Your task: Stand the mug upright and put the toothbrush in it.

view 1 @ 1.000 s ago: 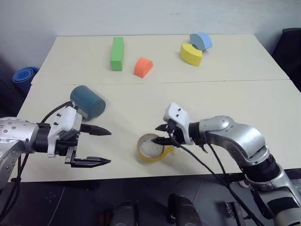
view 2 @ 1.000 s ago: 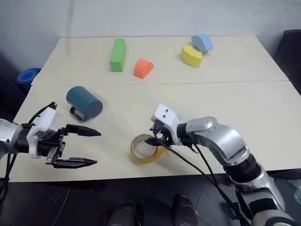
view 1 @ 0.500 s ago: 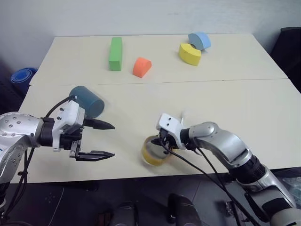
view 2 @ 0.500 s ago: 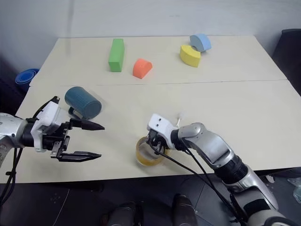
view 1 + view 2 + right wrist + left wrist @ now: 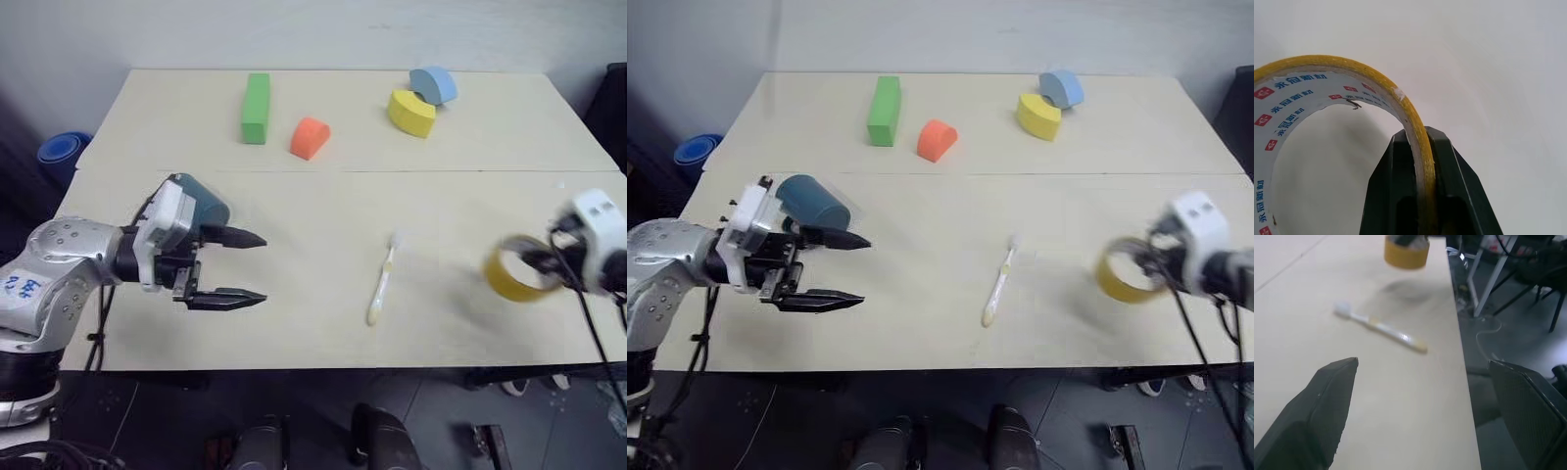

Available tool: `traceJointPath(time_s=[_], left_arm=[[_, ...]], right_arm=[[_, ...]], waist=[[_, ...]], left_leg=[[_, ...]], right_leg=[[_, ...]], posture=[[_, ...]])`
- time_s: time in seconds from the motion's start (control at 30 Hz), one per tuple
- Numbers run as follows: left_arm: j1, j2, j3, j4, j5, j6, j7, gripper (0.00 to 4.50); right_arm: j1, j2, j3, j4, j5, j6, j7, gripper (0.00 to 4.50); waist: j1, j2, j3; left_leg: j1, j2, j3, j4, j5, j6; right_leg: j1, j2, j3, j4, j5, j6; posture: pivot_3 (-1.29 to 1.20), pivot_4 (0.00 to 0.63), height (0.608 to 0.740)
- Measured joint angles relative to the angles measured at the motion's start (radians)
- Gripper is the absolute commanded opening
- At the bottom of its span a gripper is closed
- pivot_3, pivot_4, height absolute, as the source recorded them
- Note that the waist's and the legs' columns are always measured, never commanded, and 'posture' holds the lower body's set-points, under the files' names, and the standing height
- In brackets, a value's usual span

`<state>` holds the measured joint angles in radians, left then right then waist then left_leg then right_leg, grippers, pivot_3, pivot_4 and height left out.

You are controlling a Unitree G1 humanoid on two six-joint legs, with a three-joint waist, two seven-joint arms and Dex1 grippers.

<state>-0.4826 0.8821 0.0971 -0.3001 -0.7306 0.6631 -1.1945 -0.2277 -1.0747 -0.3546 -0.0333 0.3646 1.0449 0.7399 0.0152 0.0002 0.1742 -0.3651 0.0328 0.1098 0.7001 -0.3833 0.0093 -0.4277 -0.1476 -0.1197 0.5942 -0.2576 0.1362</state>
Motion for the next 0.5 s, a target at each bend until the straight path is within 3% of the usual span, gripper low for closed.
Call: traceJointPath(time_s=[0.07, 0.27, 0.43, 0.5], left_arm=[[-0.054, -0.04, -0.026, 0.001, -0.008, 0.012, 0.003, 4.5], [-0.107, -0.088, -0.083, 0.007, 0.002, 0.007, -0.001, 4.5], [-0.101, -0.088, -0.082, 0.028, 0.011, 0.005, 0.003, 4.5], [-0.061, -0.088, -0.066, 0.015, 0.012, 0.006, 0.033, 4.5]], right_arm=[[0.03, 0.009, -0.023, 0.049, -0.014, -0.048, -0.013, 0.0], [0.074, 0.078, -0.044, 0.114, -0.031, -0.124, -0.057, 1.84], [0.077, 0.064, -0.049, 0.074, -0.022, -0.119, -0.049, 3.31], [0.082, 0.003, -0.05, 0.045, -0.014, -0.106, -0.015, 3.31]], waist=[[-0.017, 0.0, 0.0], [-0.021, 0.001, 0.0], [-0.017, 0.001, 0.0], [-0.016, 0.001, 0.001]], left_leg=[[0.001, 0.0, 0.002, 0.0, 0.003, 0.0], [0.008, 0.0, 0.006, -0.002, 0.004, 0.0], [0.007, 0.0, 0.006, -0.002, 0.004, 0.0], [0.007, 0.0, 0.006, -0.002, 0.004, 0.0]], right_leg=[[0.0, 0.0, 0.002, 0.0, 0.0, 0.0], [0.003, 0.0, 0.008, 0.001, 0.001, -0.001], [0.003, 0.0, 0.008, 0.0, 0.001, -0.001], [0.003, 0.0, 0.009, 0.0, 0.001, -0.001]], posture=[[0.0, 0.15, 0.74], [0.0, 0.15, 0.74], [0.0, 0.15, 0.74], [0.0, 0.15, 0.74]])
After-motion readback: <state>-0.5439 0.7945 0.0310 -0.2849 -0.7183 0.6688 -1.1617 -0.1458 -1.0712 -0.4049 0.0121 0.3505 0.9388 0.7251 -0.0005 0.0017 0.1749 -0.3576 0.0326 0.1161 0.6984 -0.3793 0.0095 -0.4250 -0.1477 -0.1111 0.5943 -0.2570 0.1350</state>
